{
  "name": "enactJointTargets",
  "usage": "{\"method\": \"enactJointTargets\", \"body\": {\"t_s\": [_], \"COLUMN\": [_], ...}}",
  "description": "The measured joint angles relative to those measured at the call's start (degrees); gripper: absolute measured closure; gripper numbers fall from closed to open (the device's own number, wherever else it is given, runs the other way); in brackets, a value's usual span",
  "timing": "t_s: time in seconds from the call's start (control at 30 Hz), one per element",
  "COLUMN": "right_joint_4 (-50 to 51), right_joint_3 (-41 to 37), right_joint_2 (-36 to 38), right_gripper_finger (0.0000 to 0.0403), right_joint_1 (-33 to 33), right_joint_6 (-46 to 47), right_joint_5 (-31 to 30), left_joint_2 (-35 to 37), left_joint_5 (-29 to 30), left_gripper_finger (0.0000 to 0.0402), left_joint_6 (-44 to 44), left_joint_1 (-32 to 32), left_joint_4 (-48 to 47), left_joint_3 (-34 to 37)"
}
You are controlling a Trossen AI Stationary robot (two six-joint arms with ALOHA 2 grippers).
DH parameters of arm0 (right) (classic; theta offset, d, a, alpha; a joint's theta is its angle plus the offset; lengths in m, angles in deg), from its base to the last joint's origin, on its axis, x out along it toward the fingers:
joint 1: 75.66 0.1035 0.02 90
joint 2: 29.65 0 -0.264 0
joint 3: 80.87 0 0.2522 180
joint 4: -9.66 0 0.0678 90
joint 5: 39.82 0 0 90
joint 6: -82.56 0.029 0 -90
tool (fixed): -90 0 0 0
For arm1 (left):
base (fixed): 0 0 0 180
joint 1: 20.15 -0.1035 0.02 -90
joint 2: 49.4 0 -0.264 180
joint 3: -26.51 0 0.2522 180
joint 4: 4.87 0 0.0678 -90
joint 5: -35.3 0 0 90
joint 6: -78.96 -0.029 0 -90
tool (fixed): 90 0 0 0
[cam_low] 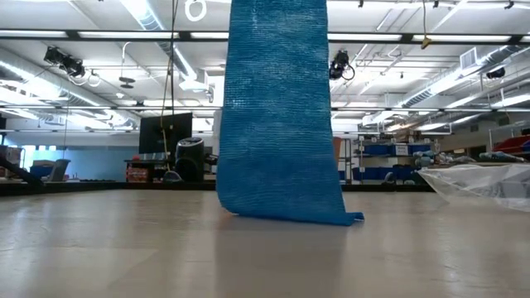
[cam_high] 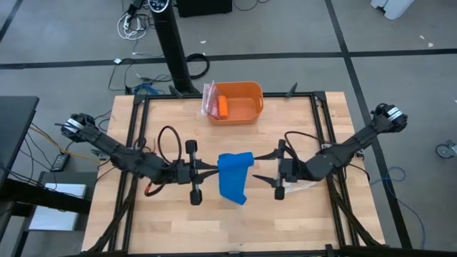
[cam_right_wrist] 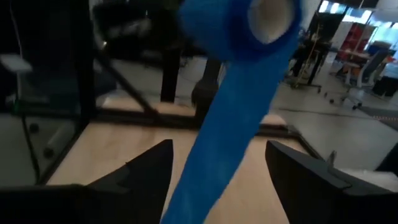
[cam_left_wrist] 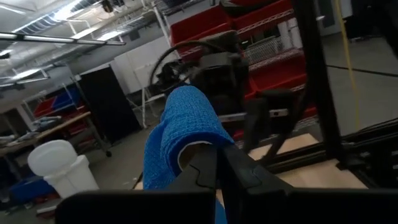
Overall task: Roll bandage
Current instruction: Roll the blue bandage
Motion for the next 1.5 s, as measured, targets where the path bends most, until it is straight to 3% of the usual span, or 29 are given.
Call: {"method": "enactJointTargets", "body": {"t_s": [0.2, 0.3, 0.43, 0.67, 0.87, 1.17, 1.3, 1.5], "right_joint_4": [16.25, 16.40, 7.99, -7.08, -23.24, -35.03, -37.04, -37.97], "right_joint_3": [-0.01, -2.23, -6.95, -13.50, -16.04, -16.20, -16.20, -16.14], "right_joint_2": [-0.48, -3.77, -9.22, -19.71, -28.13, -38.22, -40.20, -39.20], "right_gripper_finger": [0.0140, 0.0141, 0.0139, 0.0139, 0.0134, 0.0146, 0.0201, 0.0381], "right_joint_1": [1.14, 1.14, 1.16, -0.71, -2.66, -4.45, -4.66, -2.10], "right_joint_6": [13.52, 18.03, 20.45, 28.13, 30.68, 32.38, 33.66, 30.61], "right_joint_5": [0.80, 4.87, 9.14, 9.12, 10.75, 10.98, 9.11, 4.32], "left_joint_2": [0.00, 0.73, 2.16, 3.10, 3.10, 3.10, 3.10, 3.12], "left_joint_5": [-2.21, -3.55, -4.56, -6.25, -6.27, -6.25, -5.31, -4.20], "left_gripper_finger": [0.0394, 0.0394, 0.0394, 0.0394, 0.0394, 0.0394, 0.0394, 0.0394], "left_joint_6": [-0.24, -0.48, -1.58, -1.70, -1.90, -4.46, -4.72, -7.28], "left_joint_1": [-1.86, -3.11, -4.76, -6.67, -7.49, -7.87, -7.85, -7.85], "left_joint_4": [2.28, 3.26, 3.93, 3.93, 3.80, 5.46, 5.77, 5.37], "left_joint_3": [0.00, 0.00, -0.02, -0.02, -0.02, -0.04, -0.04, -0.04]}}
